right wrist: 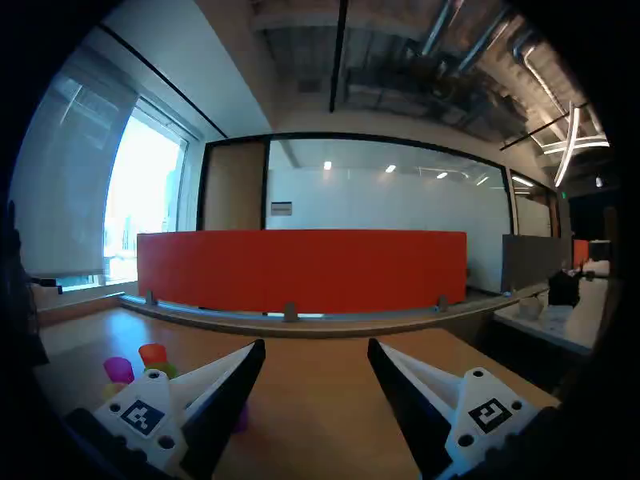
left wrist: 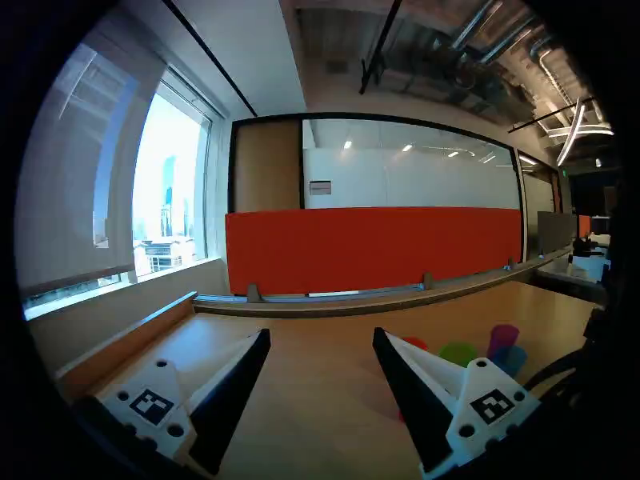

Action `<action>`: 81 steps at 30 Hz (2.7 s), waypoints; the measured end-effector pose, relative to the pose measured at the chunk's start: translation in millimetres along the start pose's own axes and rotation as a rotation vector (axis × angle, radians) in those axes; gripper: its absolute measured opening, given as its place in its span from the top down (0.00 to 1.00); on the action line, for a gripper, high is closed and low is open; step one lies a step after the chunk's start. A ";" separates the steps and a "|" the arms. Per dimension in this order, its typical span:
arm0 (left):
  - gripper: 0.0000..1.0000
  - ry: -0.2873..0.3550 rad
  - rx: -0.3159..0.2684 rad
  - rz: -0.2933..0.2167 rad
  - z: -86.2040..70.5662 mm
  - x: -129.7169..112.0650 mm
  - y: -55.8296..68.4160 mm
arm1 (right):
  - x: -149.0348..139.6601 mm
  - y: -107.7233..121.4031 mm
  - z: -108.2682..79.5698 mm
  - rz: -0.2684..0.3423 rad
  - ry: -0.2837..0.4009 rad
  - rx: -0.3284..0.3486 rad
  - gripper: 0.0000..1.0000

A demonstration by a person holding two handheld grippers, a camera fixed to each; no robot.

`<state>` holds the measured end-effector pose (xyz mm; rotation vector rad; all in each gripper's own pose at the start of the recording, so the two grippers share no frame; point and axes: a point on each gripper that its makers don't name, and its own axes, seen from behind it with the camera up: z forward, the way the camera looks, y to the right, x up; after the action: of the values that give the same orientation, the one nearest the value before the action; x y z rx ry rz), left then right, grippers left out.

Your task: Pour water

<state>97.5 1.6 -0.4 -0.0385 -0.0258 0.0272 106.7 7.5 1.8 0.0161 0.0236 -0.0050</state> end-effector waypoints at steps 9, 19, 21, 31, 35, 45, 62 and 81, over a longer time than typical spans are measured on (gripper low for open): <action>0.05 -0.036 -0.042 0.000 9.8 28.3 6.3 | 44.7 -2.9 8.5 -0.008 -0.008 0.021 0.01; 0.05 -0.067 -0.106 0.006 18.5 39.9 13.9 | 55.3 -15.9 13.2 -0.004 -0.032 0.075 0.00; 0.05 -0.076 -0.134 0.014 19.3 40.3 18.3 | 54.0 -19.3 13.9 -0.007 -0.042 0.097 0.01; 0.05 -0.115 -0.280 0.003 24.5 48.0 41.9 | 59.7 -48.4 16.1 -0.044 -0.083 0.274 0.01; 0.05 -0.116 -0.329 -0.006 24.5 55.8 50.1 | 61.1 -65.3 13.7 -0.055 -0.103 0.359 0.01; 0.05 -0.123 -0.482 -0.061 13.8 68.2 78.2 | 69.7 -96.5 6.3 -0.039 -0.130 0.531 0.01; 0.05 -0.155 -0.532 0.071 20.2 69.7 82.5 | 61.7 -107.8 -1.6 -0.108 -0.196 0.638 0.01; 0.05 -0.259 -0.649 0.195 34.7 42.0 108.5 | 41.1 -113.7 -7.1 -0.147 -0.304 0.717 0.01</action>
<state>135.6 112.4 31.1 -0.6864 -0.2891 0.2184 147.1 -106.3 -8.1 0.7300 -0.2822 -0.1623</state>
